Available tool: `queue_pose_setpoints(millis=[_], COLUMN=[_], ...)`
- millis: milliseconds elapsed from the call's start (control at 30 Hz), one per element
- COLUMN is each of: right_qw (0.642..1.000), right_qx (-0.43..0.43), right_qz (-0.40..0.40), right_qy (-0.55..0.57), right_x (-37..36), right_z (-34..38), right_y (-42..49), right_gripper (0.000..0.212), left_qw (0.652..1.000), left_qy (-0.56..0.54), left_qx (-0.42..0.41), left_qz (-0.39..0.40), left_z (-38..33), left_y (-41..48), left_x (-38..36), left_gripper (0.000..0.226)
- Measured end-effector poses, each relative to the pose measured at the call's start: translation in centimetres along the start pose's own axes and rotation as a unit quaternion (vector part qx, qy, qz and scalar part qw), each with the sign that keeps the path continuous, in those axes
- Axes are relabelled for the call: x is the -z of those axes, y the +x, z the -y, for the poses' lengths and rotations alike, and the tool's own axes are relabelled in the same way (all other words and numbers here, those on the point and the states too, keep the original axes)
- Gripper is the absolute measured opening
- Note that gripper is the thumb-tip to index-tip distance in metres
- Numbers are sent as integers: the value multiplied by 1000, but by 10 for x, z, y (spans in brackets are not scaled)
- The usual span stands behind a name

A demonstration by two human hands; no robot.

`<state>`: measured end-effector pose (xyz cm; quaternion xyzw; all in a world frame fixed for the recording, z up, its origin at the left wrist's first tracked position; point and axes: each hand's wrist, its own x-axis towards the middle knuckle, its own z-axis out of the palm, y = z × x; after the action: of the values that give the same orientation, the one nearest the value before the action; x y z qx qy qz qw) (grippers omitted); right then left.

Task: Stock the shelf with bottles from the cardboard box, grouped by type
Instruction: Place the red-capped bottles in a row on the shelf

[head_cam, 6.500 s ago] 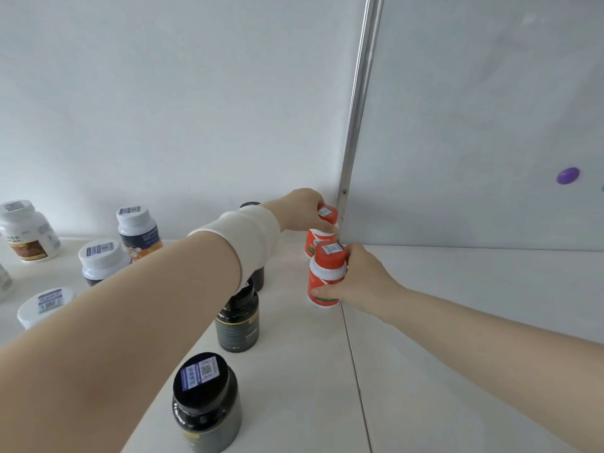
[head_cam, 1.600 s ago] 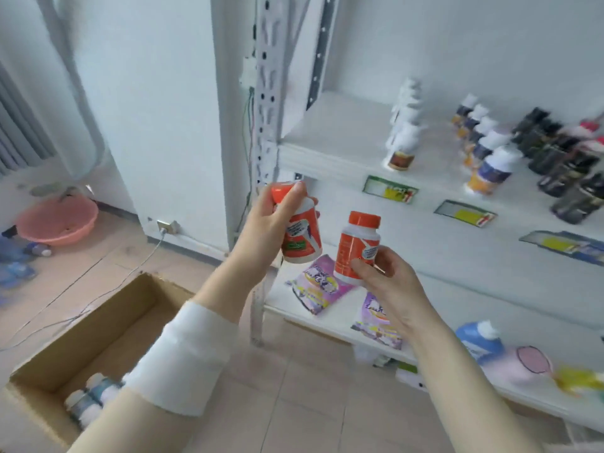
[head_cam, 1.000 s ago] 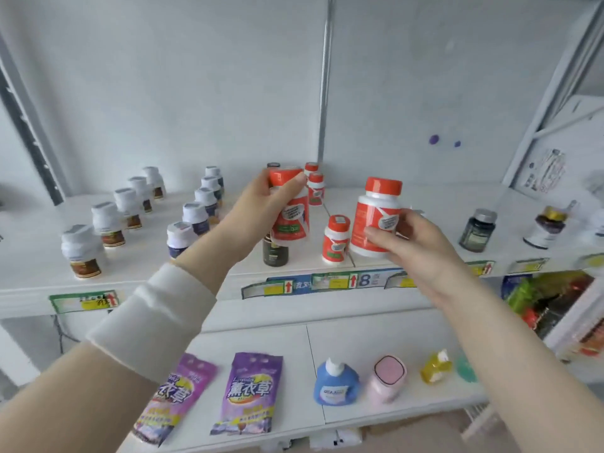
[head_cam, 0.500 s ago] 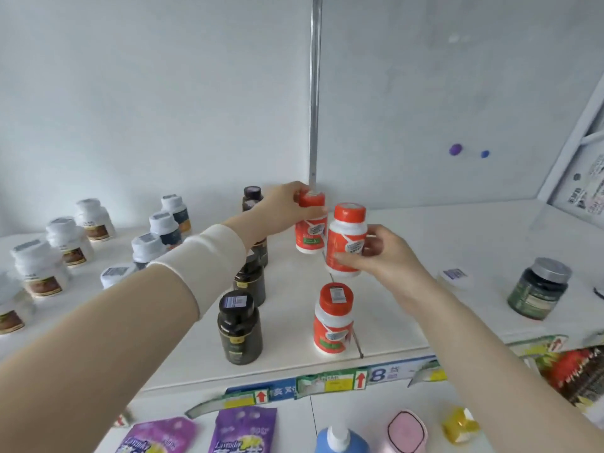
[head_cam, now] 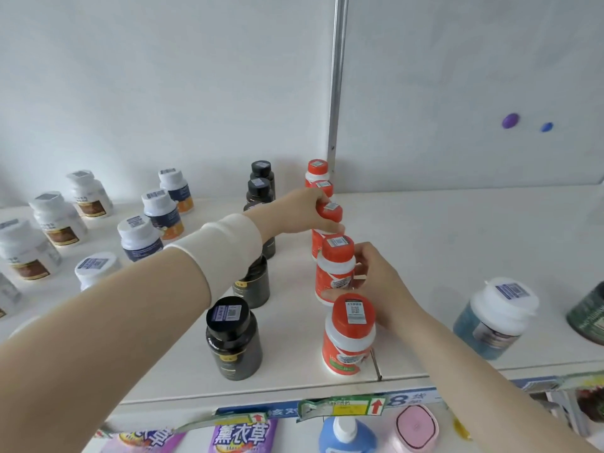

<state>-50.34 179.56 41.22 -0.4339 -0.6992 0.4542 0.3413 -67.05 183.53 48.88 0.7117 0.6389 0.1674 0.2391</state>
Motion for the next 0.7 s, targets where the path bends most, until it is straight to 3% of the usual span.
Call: queue_pose_setpoints(millis=[500,700], right_qw=[1000,997], right_qx=[-12,-9], right_qz=[7,-21], right_qy=[-13,-72], right_x=[-1,34], right_z=[0,41], right_y=[-5,-27], right_gripper=[51,66], left_qw=[999,993], left_qy=[27,58], left_qx=[-24,-37], left_qz=[-1,-97], left_z=[-7,-41], left_y=[-4,-50], left_x=[-3,37], left_gripper=[59,45])
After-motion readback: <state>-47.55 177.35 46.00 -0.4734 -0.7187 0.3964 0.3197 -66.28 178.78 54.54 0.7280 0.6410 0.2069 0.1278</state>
